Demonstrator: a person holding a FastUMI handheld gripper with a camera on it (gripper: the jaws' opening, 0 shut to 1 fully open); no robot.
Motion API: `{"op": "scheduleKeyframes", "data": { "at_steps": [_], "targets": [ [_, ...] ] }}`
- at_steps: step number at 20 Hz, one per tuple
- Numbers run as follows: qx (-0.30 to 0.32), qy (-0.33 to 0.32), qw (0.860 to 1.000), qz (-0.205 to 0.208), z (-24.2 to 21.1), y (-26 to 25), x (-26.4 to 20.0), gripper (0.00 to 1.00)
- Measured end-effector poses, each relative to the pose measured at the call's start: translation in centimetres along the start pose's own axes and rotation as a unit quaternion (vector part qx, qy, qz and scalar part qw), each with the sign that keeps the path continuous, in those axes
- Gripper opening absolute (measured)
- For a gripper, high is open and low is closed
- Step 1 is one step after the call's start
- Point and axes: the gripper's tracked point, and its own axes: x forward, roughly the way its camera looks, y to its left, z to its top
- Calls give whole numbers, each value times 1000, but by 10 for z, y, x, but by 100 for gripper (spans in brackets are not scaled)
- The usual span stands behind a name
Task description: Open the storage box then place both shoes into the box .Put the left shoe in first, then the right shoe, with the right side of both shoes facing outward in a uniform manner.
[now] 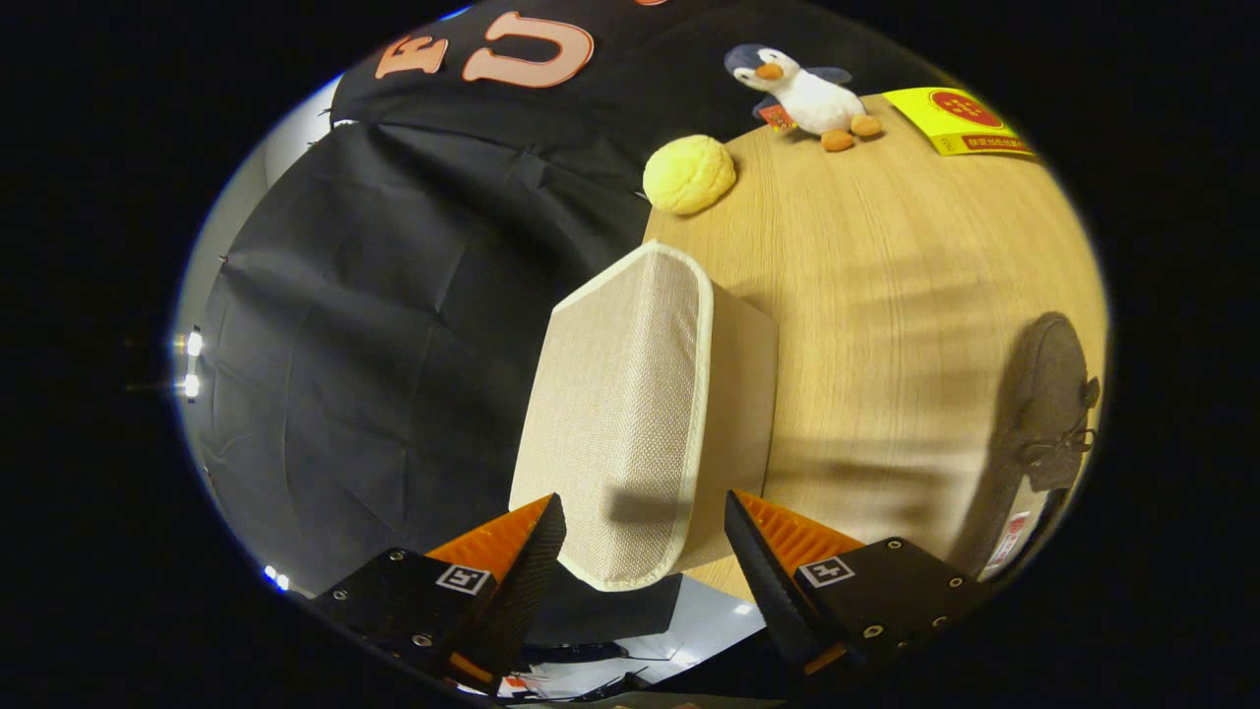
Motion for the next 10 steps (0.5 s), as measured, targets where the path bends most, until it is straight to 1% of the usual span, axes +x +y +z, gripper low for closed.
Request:
{"op": "scheduleKeyframes", "data": {
  "at_steps": [1, 2, 5, 7, 8, 10],
  "targets": [
    [-5, 3, 1000, -10, -2, -3, 8, 98],
    [-11, 4, 1000, -9, -4, -2, 14, 98],
    [13, 5, 1000, 13, -6, 7, 28, 98],
    [28, 5, 999, 31, -4, 19, 26, 98],
    [25, 3, 999, 38, -4, 26, 23, 97],
    [1, -1, 999, 49, 1, 36, 10, 93]
  ]
}}
